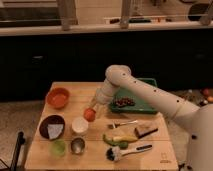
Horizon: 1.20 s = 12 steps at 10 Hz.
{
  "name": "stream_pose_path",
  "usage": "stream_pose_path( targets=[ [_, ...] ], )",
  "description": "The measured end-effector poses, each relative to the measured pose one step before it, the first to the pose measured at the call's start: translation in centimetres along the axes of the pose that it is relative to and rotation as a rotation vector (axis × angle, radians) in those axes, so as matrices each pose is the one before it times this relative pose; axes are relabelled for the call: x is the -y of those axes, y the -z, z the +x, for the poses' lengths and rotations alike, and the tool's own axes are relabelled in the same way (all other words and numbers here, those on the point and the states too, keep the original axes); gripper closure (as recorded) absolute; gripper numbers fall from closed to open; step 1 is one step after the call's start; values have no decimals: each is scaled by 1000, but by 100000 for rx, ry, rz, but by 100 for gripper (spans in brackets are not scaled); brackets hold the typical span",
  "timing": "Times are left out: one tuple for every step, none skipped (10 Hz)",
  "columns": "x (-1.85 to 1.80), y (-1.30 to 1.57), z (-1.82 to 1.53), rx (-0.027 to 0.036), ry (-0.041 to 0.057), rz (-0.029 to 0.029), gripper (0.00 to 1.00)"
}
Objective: Place apple in paper cup
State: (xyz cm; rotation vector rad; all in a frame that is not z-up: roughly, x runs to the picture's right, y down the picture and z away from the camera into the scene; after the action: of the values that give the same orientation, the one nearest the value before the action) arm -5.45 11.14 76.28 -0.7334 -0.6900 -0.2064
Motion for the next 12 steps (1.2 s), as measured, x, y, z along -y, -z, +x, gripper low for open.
stream_pose_path(
  targets=[
    [239, 112, -116, 121, 750, 201, 99],
    [195, 56, -249, 331, 1161, 6, 99],
    [88, 152, -117, 401, 1178, -130, 99],
    [103, 57, -156, 941, 1691, -350, 99],
    [136, -55, -233, 742, 1500, -439, 99],
    [169, -202, -527, 1422, 2826, -1333, 99],
    [86, -35, -230, 789, 1411, -399, 99],
    [-148, -16, -120, 619, 1335, -1138, 99],
    [20, -226, -391, 1030, 2659, -1596, 99],
    [80, -306, -427, 653, 2747, -1792, 99],
    [-37, -266, -356, 502, 2865, -2124, 99],
    [-114, -251, -344, 447, 3512, -2541, 99]
  ],
)
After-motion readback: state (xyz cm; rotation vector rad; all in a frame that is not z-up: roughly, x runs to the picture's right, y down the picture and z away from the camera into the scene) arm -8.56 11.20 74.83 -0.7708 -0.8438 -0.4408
